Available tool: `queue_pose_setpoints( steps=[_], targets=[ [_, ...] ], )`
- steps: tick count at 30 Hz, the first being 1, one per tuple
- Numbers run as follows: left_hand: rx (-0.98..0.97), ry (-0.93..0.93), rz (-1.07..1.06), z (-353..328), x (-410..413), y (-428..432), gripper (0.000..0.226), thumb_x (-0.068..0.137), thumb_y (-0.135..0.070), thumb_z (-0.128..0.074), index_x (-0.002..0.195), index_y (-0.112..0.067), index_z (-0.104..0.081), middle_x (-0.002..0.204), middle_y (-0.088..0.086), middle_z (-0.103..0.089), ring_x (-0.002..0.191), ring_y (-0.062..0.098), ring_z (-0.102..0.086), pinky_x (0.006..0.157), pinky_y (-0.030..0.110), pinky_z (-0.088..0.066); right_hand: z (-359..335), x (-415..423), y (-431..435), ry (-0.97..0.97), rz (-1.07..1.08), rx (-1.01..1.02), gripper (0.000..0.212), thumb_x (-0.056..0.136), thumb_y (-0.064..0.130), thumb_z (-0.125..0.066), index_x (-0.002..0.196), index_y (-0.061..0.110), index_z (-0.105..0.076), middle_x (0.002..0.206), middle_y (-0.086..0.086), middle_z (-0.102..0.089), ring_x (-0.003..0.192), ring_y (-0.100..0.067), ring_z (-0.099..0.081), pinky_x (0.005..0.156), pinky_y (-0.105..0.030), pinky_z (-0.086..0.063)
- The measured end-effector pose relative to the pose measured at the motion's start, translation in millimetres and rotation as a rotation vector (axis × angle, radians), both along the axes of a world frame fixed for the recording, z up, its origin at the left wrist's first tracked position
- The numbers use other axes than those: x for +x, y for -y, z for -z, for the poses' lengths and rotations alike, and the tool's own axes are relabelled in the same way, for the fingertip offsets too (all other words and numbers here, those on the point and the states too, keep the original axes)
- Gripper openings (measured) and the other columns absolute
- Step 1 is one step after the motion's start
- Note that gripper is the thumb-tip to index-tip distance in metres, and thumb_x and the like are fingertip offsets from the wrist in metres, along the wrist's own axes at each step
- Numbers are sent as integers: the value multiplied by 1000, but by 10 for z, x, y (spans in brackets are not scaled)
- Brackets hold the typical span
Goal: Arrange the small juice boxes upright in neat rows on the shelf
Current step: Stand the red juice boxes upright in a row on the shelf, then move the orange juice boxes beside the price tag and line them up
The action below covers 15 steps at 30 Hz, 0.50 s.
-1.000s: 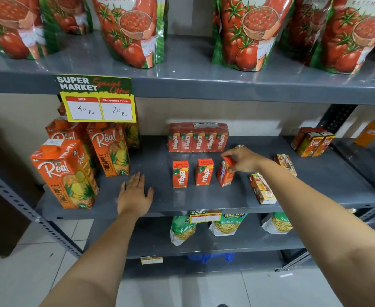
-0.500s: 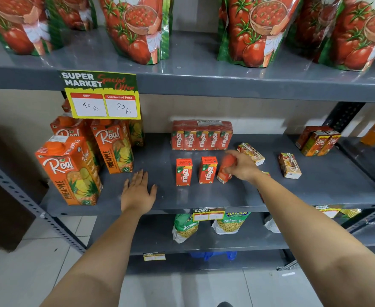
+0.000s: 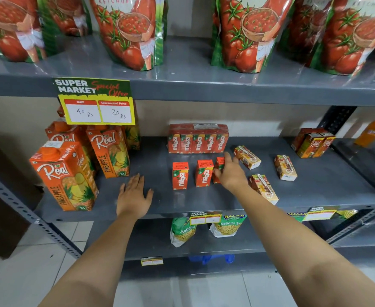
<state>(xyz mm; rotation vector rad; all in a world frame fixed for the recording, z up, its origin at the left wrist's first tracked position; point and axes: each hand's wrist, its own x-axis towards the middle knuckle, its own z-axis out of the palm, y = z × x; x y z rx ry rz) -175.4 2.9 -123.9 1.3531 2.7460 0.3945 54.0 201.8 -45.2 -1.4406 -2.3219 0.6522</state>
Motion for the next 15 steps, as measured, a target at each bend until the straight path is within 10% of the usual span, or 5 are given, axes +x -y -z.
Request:
queue_pose_setpoints(
  steps=[5, 15],
  targets=[
    [15, -20, -9, 14, 36, -3, 64, 97, -46, -30, 150, -12, -22, 160, 5, -20, 148, 18, -14, 121, 39, -9, -55, 217, -29, -175, 33, -156, 110, 71, 40, -70, 148, 35, 9, 155, -13, -16, 140, -37, -27, 107, -50, -34],
    [144, 56, -151, -42, 458, -19, 46, 96, -14, -45, 138, 4, -42, 149, 21, -38, 141, 33, -30, 117, 45, -20, 60, 1136, -462, 55, 182, -51, 63, 76, 44, -60, 129, 13, -46, 125, -18, -49, 119, -38, -46, 91, -41, -47]
  ],
)
